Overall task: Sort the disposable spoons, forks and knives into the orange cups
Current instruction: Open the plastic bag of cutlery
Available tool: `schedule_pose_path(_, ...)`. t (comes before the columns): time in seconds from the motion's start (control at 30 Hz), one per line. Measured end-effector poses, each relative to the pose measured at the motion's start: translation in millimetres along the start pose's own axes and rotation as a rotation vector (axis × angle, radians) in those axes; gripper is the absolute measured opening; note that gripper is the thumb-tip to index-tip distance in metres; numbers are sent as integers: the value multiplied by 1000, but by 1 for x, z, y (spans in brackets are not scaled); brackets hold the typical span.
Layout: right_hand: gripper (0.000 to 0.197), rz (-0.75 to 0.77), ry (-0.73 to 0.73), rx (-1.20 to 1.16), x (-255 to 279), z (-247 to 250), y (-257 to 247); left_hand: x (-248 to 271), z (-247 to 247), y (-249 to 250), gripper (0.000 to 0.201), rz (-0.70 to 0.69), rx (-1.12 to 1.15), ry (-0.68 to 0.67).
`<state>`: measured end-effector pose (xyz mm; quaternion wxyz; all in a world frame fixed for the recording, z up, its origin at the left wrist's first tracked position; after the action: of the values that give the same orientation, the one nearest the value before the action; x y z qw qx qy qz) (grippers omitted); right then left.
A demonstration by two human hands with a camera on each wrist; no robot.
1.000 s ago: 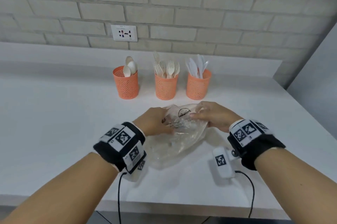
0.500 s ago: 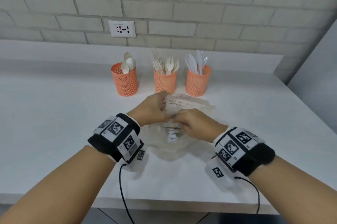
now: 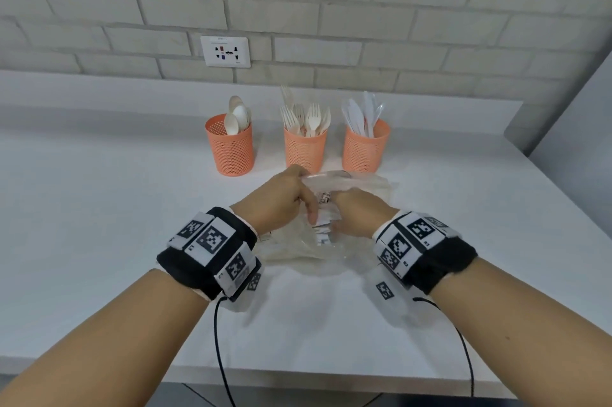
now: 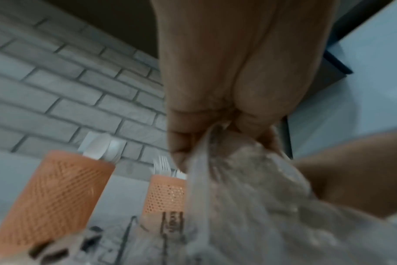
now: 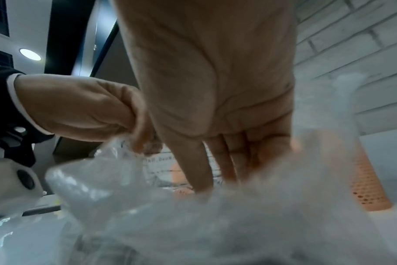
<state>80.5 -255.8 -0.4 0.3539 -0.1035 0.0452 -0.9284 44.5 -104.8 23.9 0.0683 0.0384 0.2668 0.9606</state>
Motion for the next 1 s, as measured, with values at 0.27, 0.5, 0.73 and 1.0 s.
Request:
schedule_pose_path(0.27, 66, 266, -23, -102, -32, -15, -26, -9, -22, -19, 75, 199, -166, 51)
schedule_pose_path(0.5, 38, 203, -45, 143, -34, -15, -32, -1, -11, -33, 66, 153, -79, 253)
schedule_pose_path(0.73, 39, 322, -9, 104, -39, -26, -50, 6, 0, -30, 17, 131, -80, 241)
schedule_pose_path(1.0, 42, 247, -84, 30, -48, -18, -52, 9, -7, -59, 44, 301, -171, 29)
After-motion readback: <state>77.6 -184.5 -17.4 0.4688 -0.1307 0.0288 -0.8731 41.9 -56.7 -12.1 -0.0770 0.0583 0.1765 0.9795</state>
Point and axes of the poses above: each hand's wrist, its own x-axis away from the middle knuckle, its own z-axis out of the back of the hand, y = z × x, the point moved 1 cm from there along -x, towards the middle knuckle, and after that the axes turned 14 degrees about z, right-handed, at the moved point
